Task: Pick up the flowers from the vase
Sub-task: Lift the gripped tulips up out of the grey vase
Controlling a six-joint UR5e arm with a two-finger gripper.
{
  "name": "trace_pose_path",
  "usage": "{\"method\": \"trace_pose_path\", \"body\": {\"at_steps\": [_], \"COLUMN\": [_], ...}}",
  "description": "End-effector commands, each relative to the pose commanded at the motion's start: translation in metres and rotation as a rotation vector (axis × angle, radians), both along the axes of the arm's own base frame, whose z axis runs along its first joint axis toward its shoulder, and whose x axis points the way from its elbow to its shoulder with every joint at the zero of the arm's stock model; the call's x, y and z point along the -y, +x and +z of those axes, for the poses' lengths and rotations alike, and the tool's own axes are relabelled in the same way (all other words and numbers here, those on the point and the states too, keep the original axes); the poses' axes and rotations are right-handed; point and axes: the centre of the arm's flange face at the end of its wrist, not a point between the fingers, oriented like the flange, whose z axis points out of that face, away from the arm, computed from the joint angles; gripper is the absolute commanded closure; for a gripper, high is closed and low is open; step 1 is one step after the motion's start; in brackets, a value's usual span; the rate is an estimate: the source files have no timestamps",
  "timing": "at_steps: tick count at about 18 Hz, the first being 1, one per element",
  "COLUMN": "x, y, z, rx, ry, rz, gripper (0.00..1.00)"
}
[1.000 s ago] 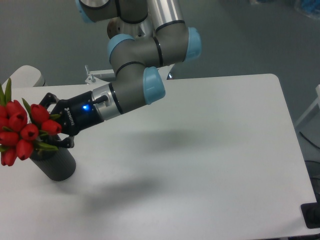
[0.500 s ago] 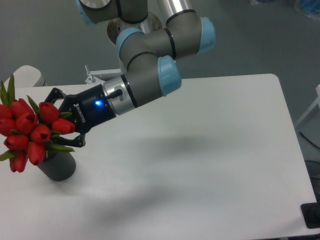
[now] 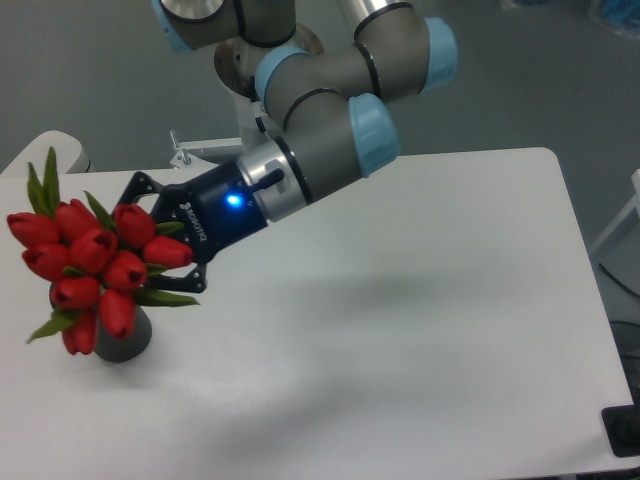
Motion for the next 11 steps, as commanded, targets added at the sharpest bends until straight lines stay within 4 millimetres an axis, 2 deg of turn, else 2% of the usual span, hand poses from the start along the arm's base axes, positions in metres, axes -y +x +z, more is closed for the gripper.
{"method": "trace_pose_path", "body": {"at_steps": [2,3,6,8,11], "x": [-0.006,-0.005,0.002,0.015,0.024], "y": [-0.015,-0.029,-0.063,-0.084,-0.098], "z": [-0.008,-0.011,-0.013,-0.013,-0.019], "rx": [-0.007,-0.011,-0.057,-0.096,-0.239], "ry": [-0.006,-0.009,-0.027,-0.054,-0.124], "rz": [0.009,0.026,0.077,0.123,0.161], "gripper": [0.81,0.81,0.81,0.81,0.81]}}
